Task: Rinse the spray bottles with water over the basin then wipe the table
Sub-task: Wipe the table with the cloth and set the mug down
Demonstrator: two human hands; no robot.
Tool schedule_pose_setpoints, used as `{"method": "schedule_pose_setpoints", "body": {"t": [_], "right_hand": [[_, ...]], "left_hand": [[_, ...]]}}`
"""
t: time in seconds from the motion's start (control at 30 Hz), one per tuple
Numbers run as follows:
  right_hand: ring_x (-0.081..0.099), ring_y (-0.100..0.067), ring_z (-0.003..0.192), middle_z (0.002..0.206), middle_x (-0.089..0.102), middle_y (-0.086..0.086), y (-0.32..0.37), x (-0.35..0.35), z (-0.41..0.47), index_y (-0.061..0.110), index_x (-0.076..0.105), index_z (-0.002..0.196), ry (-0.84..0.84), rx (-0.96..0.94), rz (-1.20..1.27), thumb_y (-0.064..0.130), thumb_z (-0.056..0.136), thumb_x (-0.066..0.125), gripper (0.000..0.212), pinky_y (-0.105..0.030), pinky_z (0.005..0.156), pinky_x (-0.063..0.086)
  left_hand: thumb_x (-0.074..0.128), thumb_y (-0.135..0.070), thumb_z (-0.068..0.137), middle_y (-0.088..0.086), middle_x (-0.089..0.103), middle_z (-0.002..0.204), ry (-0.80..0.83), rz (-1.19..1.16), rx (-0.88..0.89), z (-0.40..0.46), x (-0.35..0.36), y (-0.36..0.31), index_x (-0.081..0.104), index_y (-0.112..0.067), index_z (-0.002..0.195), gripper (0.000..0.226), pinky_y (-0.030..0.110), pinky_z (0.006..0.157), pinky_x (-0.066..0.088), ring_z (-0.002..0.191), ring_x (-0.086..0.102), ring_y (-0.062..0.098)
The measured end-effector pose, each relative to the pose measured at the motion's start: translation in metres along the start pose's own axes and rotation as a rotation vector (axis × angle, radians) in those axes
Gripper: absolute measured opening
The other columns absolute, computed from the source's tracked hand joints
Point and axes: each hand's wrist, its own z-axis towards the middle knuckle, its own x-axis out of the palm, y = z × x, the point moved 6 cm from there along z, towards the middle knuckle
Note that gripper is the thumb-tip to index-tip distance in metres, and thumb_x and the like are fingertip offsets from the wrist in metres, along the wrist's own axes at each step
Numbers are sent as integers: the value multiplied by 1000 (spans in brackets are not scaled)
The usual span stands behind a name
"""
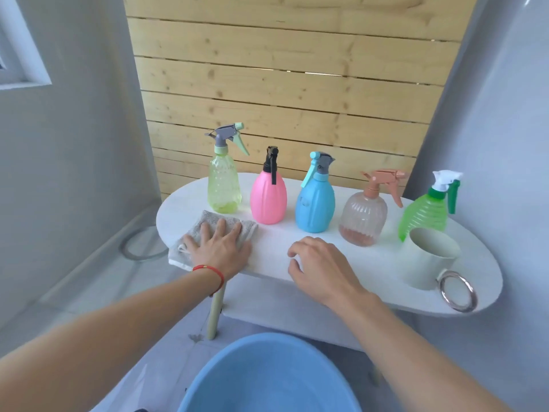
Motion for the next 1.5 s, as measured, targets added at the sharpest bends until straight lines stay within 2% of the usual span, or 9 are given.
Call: {"method": "schedule_pose_setpoints", "body": {"t": [0.2,0.33,0.43,0.53,0.67,0.8,1.1,1.3,1.5], "right_hand": [[66,-30,96,98,73,-1,-64,-46,-65,16,73,96,-68,117,-152,16,90,58,16,-43,81,52],[66,-31,84,88,72,0,-90,-81,-109,14,73,88,-352,165,-143,10,80,65,12,-39,72,50],[59,-37,93,101,67,-8,-114,-101,-133,9,70,103,-508,312,-210,13,79,60,26,-44,74,46],[57,-45,99,108,62,-24,-148,-100,-144,-1,59,122,-394,649,-254,23,87,67,43,-51,75,48],[58,-38,90,95,69,-17,-173,-79,-152,11,60,93,-52,854,-60,39,107,34,41,-44,80,50],[50,-38,77,68,49,-7,-181,-96,-165,12,47,70,-175,857,131,25,106,40,39,-39,60,34],[51,-40,73,66,52,-9,-203,-140,-215,9,50,73,-413,878,98,23,106,42,36,-44,63,42],[41,-34,72,64,41,-1,-206,-158,-228,15,50,80,-571,910,35,26,107,43,31,-42,63,32],[47,-37,72,66,49,-5,-197,-161,-230,17,49,78,-608,924,76,34,104,35,34,-43,63,37]], "left_hand": [[22,-48,101,0,27,158,0,-40,-42,-19,10,-64,35,-36,148,50,69,111,10,147,11,40],[24,-48,101,2,30,158,11,-44,-52,-25,16,-106,36,-33,149,52,67,112,13,145,15,43],[28,-46,99,3,42,148,4,-44,-47,-28,16,-125,48,-28,138,47,60,106,24,136,28,39],[30,-44,98,4,47,141,-37,-54,4,-41,16,-147,51,-26,132,44,54,100,28,132,31,37],[30,-41,99,4,43,143,-36,-116,81,-66,24,-190,48,-27,138,45,63,108,18,134,27,37],[27,-39,102,0,42,143,-8,-161,135,-78,30,-230,50,-28,137,43,74,112,-3,142,21,39],[19,-42,108,8,25,162,117,-243,195,-111,45,-349,41,-23,150,51,70,113,6,149,6,47],[31,-35,104,4,30,160,148,-155,561,-127,58,-423,40,-29,149,46,69,110,9,146,11,46],[29,-49,102,-9,36,152,32,-50,881,-115,57,-401,36,-36,147,47,66,106,21,142,25,38]]}}
